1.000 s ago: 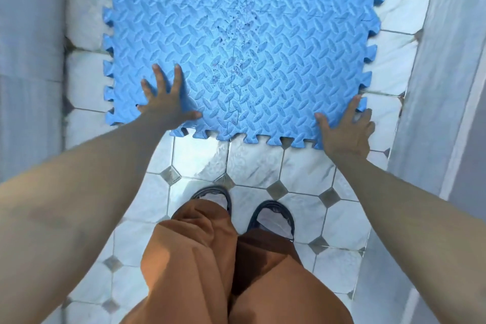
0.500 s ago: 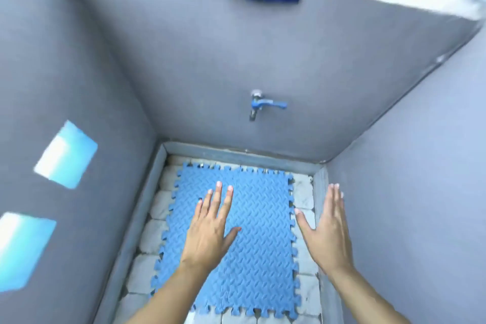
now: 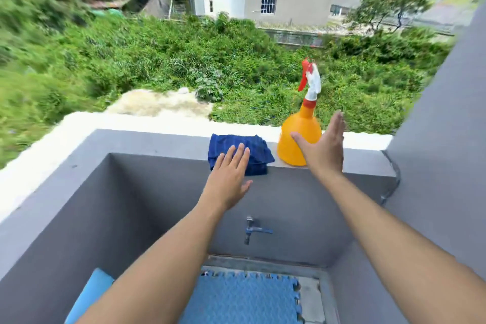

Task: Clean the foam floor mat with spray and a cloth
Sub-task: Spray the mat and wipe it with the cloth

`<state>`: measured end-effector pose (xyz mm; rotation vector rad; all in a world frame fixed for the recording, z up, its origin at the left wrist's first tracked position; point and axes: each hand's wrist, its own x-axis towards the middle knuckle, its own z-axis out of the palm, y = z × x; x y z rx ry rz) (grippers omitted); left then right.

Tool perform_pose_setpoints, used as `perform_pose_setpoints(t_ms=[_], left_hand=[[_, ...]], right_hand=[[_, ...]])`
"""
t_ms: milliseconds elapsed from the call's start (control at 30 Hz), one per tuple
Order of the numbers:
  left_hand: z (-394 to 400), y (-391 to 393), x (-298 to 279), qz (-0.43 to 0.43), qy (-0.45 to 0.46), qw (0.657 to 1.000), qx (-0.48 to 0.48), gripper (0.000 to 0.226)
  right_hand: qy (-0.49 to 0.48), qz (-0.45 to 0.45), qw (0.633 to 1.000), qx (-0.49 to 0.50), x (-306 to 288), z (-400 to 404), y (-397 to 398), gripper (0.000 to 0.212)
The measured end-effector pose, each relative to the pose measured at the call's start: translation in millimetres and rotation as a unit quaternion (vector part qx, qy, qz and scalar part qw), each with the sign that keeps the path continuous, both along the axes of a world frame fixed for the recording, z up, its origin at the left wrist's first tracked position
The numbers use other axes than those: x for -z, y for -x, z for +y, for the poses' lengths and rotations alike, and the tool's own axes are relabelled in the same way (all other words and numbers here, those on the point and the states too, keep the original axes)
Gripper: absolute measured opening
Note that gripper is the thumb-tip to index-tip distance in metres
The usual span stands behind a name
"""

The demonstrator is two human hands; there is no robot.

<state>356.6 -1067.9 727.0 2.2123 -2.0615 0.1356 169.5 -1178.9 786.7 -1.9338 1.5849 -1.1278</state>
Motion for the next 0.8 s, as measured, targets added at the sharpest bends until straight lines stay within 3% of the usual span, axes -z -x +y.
perform_pose_setpoints(t_ms=[100, 233, 367, 500, 600, 700, 800], left_hand=[[-46.7, -15.5, 20.1, -0.025, -0.065, 0.998, -0.003, 0.098], [-93.6, -28.4, 48.6, -0.023, -0.083, 0.996, -0.007, 0.121], [-104.7, -38.7, 69.4, -0.015, 0.014, 1.0, -0.01, 0.111], [-105.4, -44.2, 64.6, -0.003, -0.008, 1.0, 0.026, 0.098], [-99.3, -39.3, 60.6, 0.0, -0.017, 0.999, 0.032, 0.074], [-76.5, -24.0, 59.4, 0.016, 0.051, 0.999, -0.007, 0.054], [-36.8, -15.1, 51.7, 0.073, 0.115, 0.988, -0.071, 0.039]], right_hand=[[0.001, -0.019, 0.999, -0.033, -4.7, -54.0, -14.9, 0.11], [0.071, -0.044, 0.995, -0.057, 7.9, -90.4, -27.3, 0.059], [0.139, -0.034, 0.99, 0.008, 25.4, -100.9, -38.3, 0.048], [0.145, 0.012, 0.988, 0.054, 26.3, -102.1, -42.6, 0.049], [0.063, 0.034, 0.996, 0.043, 22.8, -104.9, -39.7, 0.019], [-0.057, 0.014, 0.998, -0.011, 21.4, -93.6, -27.5, 0.038], [-0.097, 0.03, 0.994, -0.051, 22.4, -39.9, -6.4, 0.03]])
